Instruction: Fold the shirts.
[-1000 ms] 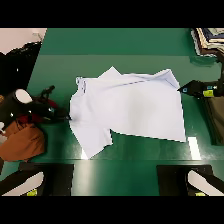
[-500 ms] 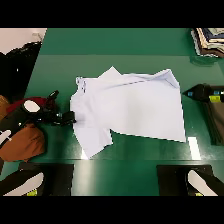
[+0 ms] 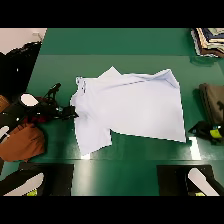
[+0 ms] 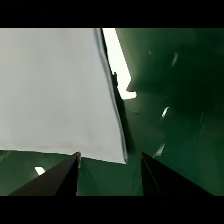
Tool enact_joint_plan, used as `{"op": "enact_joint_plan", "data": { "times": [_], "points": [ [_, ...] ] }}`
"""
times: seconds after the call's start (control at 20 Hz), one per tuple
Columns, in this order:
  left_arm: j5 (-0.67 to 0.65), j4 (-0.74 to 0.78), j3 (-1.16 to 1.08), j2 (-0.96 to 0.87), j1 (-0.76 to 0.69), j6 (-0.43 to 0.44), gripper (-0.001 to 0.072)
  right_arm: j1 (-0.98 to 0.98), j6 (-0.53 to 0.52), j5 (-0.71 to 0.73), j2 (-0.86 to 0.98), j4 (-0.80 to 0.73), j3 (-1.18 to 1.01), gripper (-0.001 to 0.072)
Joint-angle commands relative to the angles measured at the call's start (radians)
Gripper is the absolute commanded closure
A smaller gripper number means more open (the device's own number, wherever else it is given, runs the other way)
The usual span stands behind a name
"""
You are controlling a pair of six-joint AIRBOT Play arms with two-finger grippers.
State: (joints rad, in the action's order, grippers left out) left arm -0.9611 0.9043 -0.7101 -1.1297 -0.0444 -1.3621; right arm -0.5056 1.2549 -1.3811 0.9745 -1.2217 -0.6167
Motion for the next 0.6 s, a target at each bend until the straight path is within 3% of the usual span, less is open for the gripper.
{"op": "enact_joint_plan", "data": {
  "times": [0.0, 0.25, 0.35, 0.55],
  "points": [
    [-0.005, -0.001, -0.009, 0.000, -0.001, 0.011, 0.0681, -0.048, 0.001, 0.044, -0.001, -0.007, 0.115, 0.0286],
    [0.000, -0.002, -0.009, 0.000, 0.000, 0.021, 0.0682, 0.008, 0.005, 0.113, 0.000, 0.000, 0.138, 0.0288],
    [-0.001, -0.002, -0.009, 0.000, -0.001, 0.027, 0.0682, 0.013, 0.012, 0.127, 0.000, 0.013, 0.138, 0.0378],
    [-0.008, -0.003, -0.009, 0.001, 0.000, 0.028, 0.0682, 0.013, 0.000, 0.133, 0.000, 0.102, 0.138, 0.0390]
  ]
}}
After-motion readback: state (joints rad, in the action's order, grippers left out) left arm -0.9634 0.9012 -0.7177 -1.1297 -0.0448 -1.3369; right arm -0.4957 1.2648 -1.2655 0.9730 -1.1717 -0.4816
